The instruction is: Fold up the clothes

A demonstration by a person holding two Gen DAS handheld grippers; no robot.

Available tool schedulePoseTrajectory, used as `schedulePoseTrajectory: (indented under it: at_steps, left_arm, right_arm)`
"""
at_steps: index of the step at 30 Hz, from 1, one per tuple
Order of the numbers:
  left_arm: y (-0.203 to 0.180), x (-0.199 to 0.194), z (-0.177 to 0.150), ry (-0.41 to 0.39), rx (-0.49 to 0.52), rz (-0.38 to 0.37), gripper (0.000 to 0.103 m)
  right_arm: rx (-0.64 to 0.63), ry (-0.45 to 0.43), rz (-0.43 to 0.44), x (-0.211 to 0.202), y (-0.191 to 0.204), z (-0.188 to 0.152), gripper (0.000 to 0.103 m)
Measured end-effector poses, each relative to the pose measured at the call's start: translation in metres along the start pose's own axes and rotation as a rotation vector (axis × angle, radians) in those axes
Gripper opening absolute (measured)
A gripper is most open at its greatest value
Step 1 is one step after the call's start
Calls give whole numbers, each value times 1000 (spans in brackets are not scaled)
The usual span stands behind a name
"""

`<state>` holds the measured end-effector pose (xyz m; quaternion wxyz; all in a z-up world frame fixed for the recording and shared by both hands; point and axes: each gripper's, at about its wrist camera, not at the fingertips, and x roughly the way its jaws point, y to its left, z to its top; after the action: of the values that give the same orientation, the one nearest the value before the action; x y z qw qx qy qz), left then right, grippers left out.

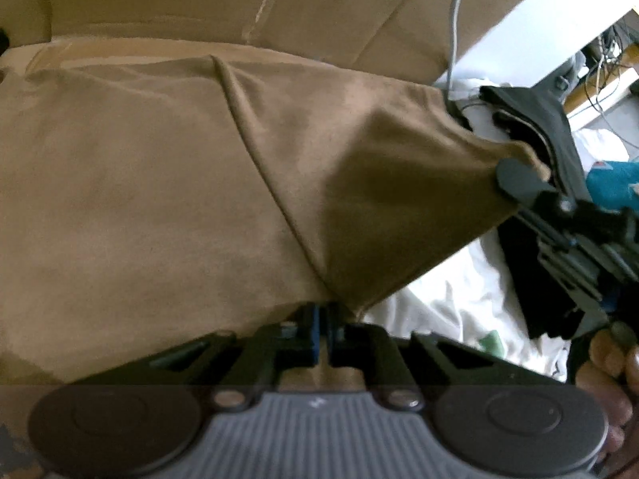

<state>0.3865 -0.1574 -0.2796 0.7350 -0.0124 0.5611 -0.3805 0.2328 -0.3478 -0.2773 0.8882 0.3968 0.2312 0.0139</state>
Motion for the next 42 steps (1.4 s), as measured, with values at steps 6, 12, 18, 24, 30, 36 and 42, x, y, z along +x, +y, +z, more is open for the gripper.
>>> schedulePoseTrajectory:
  at_steps: [6,12,18,24,30,36,42]
  left_arm:
    - [11,1,-2,-7,-46,-42,4]
    - [31,-11,-8,-15,-130,-152,7]
    - [39,-46,-20,-48,-119,-123,13]
    - [58,-91,-33,-98,-155,-55,17]
    - [65,-126,-36,-171,-185,4,22]
    - [56,-141,-37,-197,-162,25,31]
    - [54,-140,-37,-196,-123,38,39]
  right_arm:
    - [-139,95,84,9,27,-6,4]
    - [-211,176,103,16,34,-10,4]
    - [-277,246,86,21,37,-20,4]
    - [-327,280,88,22,46,-36,5]
    - [-421,368,67,33,62,-64,7]
    - [-430,436,46,38,65,-75,57]
    - [-410,413,121,27,69,-66,69]
